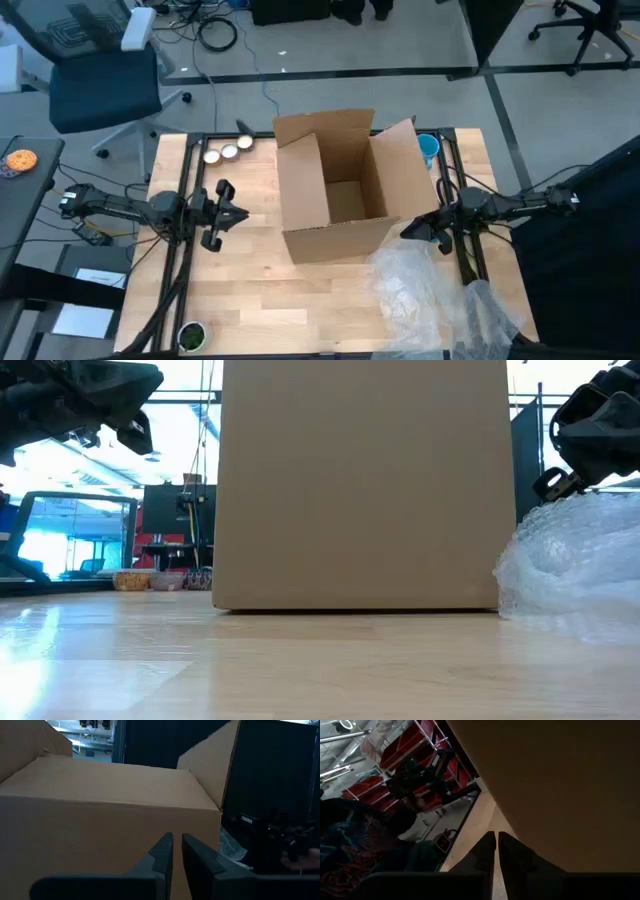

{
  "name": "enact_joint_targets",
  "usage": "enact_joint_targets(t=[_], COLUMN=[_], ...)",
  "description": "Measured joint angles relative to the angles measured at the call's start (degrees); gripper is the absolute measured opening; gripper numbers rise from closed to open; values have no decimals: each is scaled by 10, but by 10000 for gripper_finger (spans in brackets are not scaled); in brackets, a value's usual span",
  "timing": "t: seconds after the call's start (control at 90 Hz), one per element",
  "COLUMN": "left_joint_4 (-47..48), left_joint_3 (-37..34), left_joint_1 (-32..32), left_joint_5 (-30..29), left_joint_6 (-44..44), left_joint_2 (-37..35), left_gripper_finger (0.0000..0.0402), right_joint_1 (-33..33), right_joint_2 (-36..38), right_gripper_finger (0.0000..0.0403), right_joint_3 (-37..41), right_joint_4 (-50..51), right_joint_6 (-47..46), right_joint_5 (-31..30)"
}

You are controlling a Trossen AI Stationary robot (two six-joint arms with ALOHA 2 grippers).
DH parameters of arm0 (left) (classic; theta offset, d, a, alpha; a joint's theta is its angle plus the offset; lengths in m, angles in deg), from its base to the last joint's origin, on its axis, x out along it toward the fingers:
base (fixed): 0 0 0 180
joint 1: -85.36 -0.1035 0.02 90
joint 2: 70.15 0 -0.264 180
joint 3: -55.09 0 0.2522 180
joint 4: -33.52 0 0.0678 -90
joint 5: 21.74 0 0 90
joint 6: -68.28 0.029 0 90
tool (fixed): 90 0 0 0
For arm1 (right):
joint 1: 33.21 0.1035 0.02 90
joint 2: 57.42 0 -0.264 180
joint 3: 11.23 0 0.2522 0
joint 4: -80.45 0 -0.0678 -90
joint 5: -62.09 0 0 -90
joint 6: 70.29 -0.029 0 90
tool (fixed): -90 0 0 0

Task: Wrap mug
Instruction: Move the cardboard box to the upper middle of the table

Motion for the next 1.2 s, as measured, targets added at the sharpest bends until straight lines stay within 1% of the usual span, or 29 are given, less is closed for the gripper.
enact_joint_targets(t=[0.067, 0.133, 0.278, 0.356, 0.489, 0.533, 0.644, 0.756, 0.844, 0.911, 0.989, 1.033, 1.111, 1.156, 1.2], left_joint_4=[-18, -61, -145, -152, -149, -150, -148, -148, -146, -145, -142, -126, -84, -59, -42], left_joint_3=[0, 0, 0, 1, 24, 37, 71, 91, 97, 100, 104, 104, 104, 104, 104], left_joint_1=[0, 0, 0, 0, 0, 0, 1, 1, 1, 1, 1, 1, 1, 1, 1], left_joint_5=[-1, -5, -6, -6, -2, 10, 45, 49, 48, 43, 32, 24, -11, -38, -57], left_joint_6=[0, -17, -117, -148, -147, -145, -110, -82, -78, -88, -94, -95, -113, -135, -156], left_joint_2=[0, 0, 0, 0, 7, 15, 45, 78, 105, 131, 162, 180, 212, 231, 252], left_gripper_finger=[26, 26, 26, 26, 26, 26, 26, 26, 26, 26, 26, 26, 26, 26, 26], right_joint_1=[0, 0, -1, -1, -1, -1, -1, -1, -1, -1, -1, -1, -1, -1, -1], right_joint_2=[0, 0, 0, 0, 0, 0, 0, 0, 0, 0, -1, -6, -23, -40, -59], right_gripper_finger=[2, 2, 2, 2, 2, 2, 2, 2, 2, 2, 1, 0, 0, 0, 0], right_joint_3=[0, 0, 0, 0, 0, 0, 0, 0, 0, -12, -40, -57, -80, -86, -87], right_joint_4=[-2, -3, -48, -81, -160, -197, -290, -359, -393, -362, -266, -194, -76, -43, -33], right_joint_6=[0, 0, 14, 5, -1, -1, 0, 1, 18, 36, 51, 56, 60, 56, 49], right_joint_5=[0, -4, -81, -100, -131, -129, -94, -60, -49, -48, -56, -79, -139, -169, -185])
